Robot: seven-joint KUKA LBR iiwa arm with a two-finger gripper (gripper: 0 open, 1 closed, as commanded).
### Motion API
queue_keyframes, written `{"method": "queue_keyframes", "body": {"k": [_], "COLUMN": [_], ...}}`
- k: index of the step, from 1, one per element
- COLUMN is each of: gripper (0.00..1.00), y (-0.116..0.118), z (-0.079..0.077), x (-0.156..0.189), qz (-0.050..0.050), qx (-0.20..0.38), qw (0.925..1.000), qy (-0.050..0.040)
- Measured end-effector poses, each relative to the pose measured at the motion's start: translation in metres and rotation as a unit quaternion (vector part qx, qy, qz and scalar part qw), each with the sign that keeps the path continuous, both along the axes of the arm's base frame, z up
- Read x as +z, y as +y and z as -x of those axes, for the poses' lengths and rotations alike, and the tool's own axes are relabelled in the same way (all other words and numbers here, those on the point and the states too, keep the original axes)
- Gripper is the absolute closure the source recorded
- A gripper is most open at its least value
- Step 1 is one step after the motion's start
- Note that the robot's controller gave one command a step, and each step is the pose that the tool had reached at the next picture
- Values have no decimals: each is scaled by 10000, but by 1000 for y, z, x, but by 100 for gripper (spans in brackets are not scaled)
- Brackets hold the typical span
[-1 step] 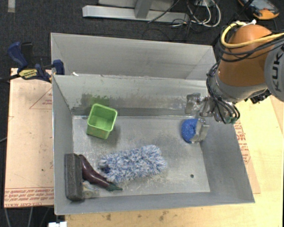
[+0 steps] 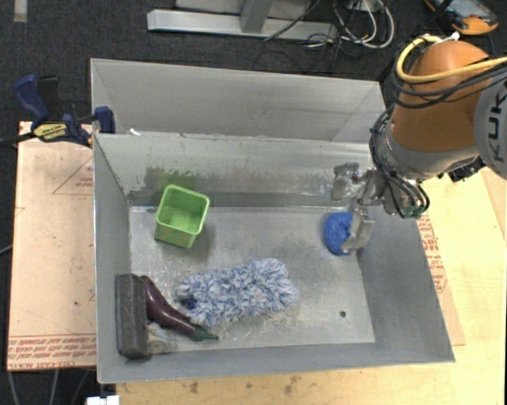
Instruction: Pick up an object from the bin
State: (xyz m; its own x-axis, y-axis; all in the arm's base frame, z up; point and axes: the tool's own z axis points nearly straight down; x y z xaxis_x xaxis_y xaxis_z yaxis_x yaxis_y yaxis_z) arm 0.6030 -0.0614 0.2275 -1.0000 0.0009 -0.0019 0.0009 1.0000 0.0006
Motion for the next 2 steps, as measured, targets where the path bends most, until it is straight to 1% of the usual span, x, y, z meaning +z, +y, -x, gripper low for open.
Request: {"method": "queue_keyframes", "body": {"k": [1, 2], "gripper": [0, 0], "y": [27, 70], "z": [3, 12], "x": [-37, -90], "qz": [13, -2], "qx": [237, 282], "qw": [9997, 9996], "qy": [-39, -7]}}
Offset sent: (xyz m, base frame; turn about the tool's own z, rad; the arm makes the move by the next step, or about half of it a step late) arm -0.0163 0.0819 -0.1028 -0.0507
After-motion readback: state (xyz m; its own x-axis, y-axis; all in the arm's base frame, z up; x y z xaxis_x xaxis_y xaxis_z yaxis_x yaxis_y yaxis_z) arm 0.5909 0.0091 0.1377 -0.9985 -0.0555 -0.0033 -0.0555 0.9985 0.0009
